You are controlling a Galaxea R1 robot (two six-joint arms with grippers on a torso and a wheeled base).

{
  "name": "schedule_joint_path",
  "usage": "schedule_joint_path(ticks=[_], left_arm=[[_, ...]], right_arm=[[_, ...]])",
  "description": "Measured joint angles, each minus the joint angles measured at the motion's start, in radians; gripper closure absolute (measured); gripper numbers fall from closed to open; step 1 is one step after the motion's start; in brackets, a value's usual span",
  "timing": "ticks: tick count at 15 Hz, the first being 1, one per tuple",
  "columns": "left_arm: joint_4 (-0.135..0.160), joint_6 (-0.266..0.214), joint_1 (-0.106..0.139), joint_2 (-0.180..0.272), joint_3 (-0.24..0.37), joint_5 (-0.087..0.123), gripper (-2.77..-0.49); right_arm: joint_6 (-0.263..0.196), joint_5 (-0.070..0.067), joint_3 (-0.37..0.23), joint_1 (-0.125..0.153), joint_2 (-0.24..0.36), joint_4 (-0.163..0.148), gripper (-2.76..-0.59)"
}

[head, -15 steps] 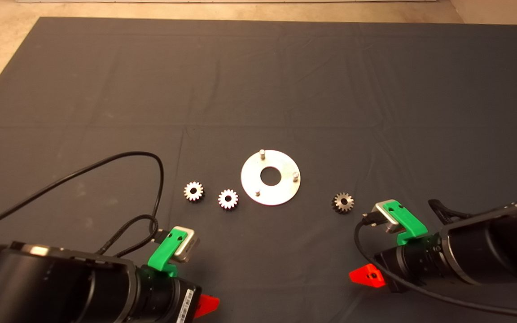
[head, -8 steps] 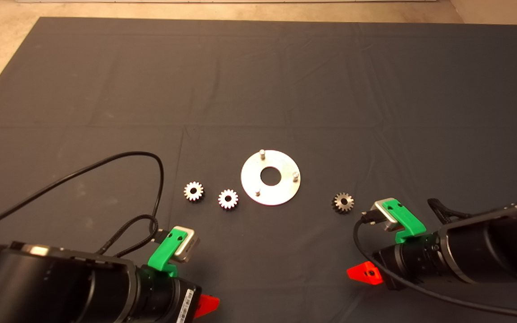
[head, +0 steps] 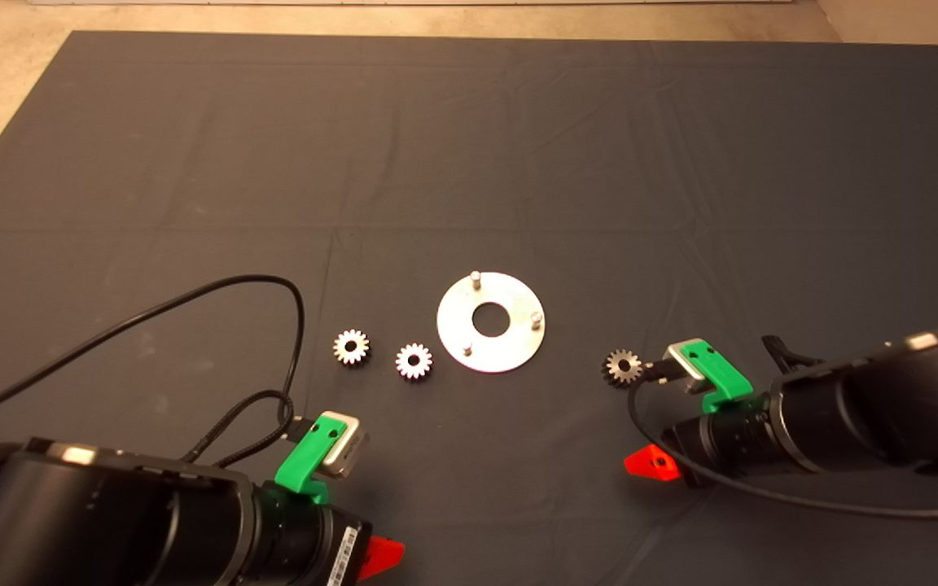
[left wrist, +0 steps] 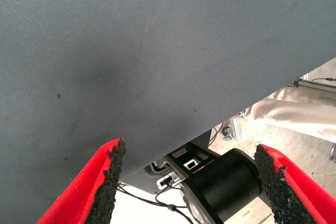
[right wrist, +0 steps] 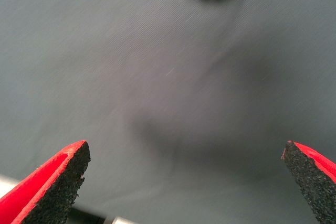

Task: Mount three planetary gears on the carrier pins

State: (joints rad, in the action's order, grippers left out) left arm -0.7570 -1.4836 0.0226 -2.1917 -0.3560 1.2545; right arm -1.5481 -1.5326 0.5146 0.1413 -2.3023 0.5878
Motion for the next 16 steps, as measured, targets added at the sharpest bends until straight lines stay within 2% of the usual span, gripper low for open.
schedule_joint_path(ticks=[4,11,16], left_arm=[[0.000,0.000,0.000,0.000,0.000,0.000,-1.75],[0.000,0.000,0.000,-0.006,0.000,0.000,-1.75],[0.000,0.000,0.000,-0.006,0.000,-0.001,-1.75]], right_arm=[[0.037,0.000,0.060,0.005,-0.006,0.000,-2.76],[0.082,0.000,0.150,0.047,-0.061,0.000,-2.76],[0.137,0.002,0.206,0.051,-0.073,0.001,-2.76]])
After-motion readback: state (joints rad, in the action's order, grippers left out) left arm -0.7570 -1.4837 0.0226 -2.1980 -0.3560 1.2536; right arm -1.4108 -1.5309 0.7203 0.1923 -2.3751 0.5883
